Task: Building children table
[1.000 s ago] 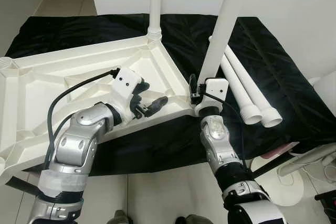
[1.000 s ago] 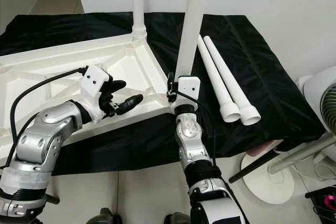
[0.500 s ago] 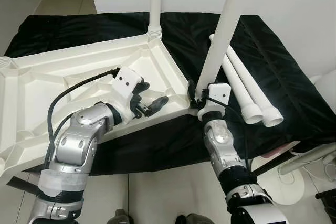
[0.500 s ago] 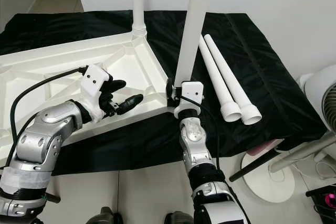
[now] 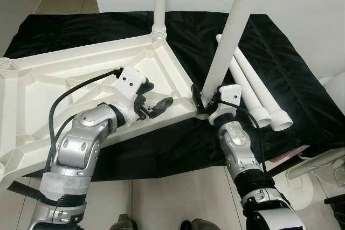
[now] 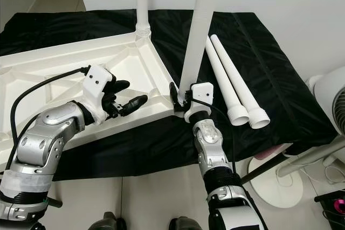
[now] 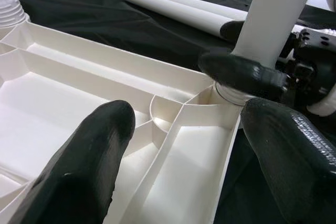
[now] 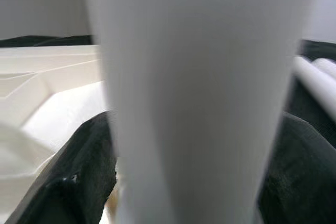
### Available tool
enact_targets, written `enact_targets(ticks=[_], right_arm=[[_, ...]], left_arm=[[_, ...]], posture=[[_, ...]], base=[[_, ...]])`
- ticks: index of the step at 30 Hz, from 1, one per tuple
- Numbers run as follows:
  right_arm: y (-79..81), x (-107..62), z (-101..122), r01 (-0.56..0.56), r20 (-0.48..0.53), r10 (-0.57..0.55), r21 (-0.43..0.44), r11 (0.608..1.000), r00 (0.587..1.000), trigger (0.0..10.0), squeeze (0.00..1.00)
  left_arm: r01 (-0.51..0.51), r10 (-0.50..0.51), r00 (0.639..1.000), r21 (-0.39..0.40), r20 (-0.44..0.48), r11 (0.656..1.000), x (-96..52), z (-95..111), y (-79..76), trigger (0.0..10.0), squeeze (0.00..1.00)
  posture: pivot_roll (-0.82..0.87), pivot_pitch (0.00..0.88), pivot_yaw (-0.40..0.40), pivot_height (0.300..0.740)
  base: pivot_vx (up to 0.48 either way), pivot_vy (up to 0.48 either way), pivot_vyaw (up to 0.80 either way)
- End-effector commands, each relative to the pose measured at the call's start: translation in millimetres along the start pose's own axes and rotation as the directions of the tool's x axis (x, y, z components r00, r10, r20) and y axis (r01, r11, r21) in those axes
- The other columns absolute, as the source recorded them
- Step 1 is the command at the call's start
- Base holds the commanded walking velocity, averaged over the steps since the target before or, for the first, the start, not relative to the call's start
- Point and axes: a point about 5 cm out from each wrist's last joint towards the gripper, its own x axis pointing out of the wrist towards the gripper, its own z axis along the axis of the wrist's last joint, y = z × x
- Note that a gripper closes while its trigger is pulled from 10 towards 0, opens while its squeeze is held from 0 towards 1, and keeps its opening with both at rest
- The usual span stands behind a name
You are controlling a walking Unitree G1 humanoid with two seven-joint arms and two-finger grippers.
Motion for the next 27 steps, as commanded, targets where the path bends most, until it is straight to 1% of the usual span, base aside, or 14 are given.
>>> enact_targets(ticks=[1,3,6,7,9,10,11,17,22,23,24,25,26,27], right_arm=[[-2.3,-2.8,-1,-0.055,-0.012,0.055,0.003,0.998,0.998,10.0,0.00],[-5.1,-3.0,0,-0.091,-0.016,0.091,0.002,0.996,0.996,10.0,0.00],[-14.4,-0.4,5,-0.157,-0.022,0.157,-0.007,0.988,0.987,10.0,0.00],[-14.4,-0.4,5,-0.157,-0.022,0.157,-0.007,0.988,0.987,10.0,0.00],[-19.3,2.0,9,-0.194,-0.021,0.194,-0.010,0.981,0.981,10.0,0.00],[-19.3,2.0,9,-0.194,-0.021,0.194,-0.010,0.981,0.981,10.0,0.00],[-20.8,4.3,11,-0.217,-0.027,0.217,-0.021,0.976,0.976,10.0,0.00],[-24.2,9.6,16,-0.277,-0.034,0.275,-0.037,0.960,0.961,10.0,0.00],[-28.7,13.9,21,-0.299,-0.036,0.297,-0.055,0.953,0.954,10.0,0.00],[-30.6,15.2,22,-0.304,-0.036,0.303,-0.057,0.951,0.952,9.0,0.00],[-30.6,15.2,22,-0.304,-0.036,0.303,-0.057,0.951,0.952,9.0,0.00],[-32.2,16.2,23,-0.308,-0.037,0.307,-0.058,0.950,0.951,7.6,0.00],[-32.2,16.2,23,-0.308,-0.037,0.307,-0.058,0.950,0.951,7.6,0.00],[-33.7,17.0,24,-0.312,-0.039,0.310,-0.057,0.948,0.950,6.8,0.00]], left_arm=[[-0.033,0.033,0.999,0.008,0.001,0.999,0.7,2,-0.3,10.0,0.00],[-0.017,0.017,1.000,0.011,-0.004,1.000,1.2,2,-3.2,10.0,0.00],[0.068,-0.067,0.997,0.016,-0.024,0.998,2.8,-2,-16.6,10.0,0.00],[0.068,-0.067,0.997,0.016,-0.024,0.998,2.8,-2,-16.6,10.0,0.00],[0.143,-0.142,0.989,0.013,-0.040,0.990,3.7,-6,-29.8,10.0,0.00],[0.143,-0.142,0.989,0.013,-0.040,0.990,3.7,-6,-29.8,10.0,0.00],[0.171,-0.170,0.984,0.014,-0.052,0.985,5.8,-9,-37.3,10.0,0.00],[0.187,-0.185,0.981,0.023,-0.065,0.982,11.0,-13,-47.2,10.0,0.00],[0.177,-0.175,0.982,0.023,-0.064,0.984,11.9,-11,-47.1,10.0,0.00],[0.168,-0.167,0.984,0.024,-0.064,0.985,11.5,-11,-45.4,10.0,0.00],[0.168,-0.167,0.984,0.024,-0.064,0.985,11.5,-11,-45.4,10.0,0.00],[0.162,-0.160,0.985,0.025,-0.065,0.987,11.1,-11,-44.1,10.0,0.00],[0.162,-0.160,0.985,0.025,-0.065,0.987,11.1,-11,-44.1,10.0,0.00],[0.156,-0.154,0.986,0.027,-0.066,0.987,10.6,-11,-43.3,10.0,0.00]], posture=[[-0.04,0.047,0.005,0.740],[-0.04,0.047,0.005,0.740],[-0.04,0.048,0.009,0.740],[-0.04,0.048,0.009,0.740],[-0.04,0.049,0.009,0.740],[-0.04,0.049,0.009,0.740],[-0.04,0.050,0.008,0.740],[-0.04,0.049,0.004,0.740],[-0.03,0.048,0.001,0.740],[-0.03,0.048,0.001,0.740],[-0.03,0.048,0.001,0.740],[-0.03,0.048,0.001,0.740],[-0.03,0.048,0.001,0.740],[-0.03,0.048,0.001,0.740]], base=[[0.000,0.000,0.00],[0.000,0.000,0.00],[0.000,0.000,0.00],[0.000,0.000,0.00],[0.000,0.000,0.00],[0.000,0.000,0.00],[0.000,0.000,0.00],[0.000,0.000,0.00],[0.000,0.000,0.00],[0.000,0.000,0.00],[0.000,0.000,0.00],[0.000,0.000,0.00],[0.000,0.000,0.00],[0.000,0.000,0.00]])
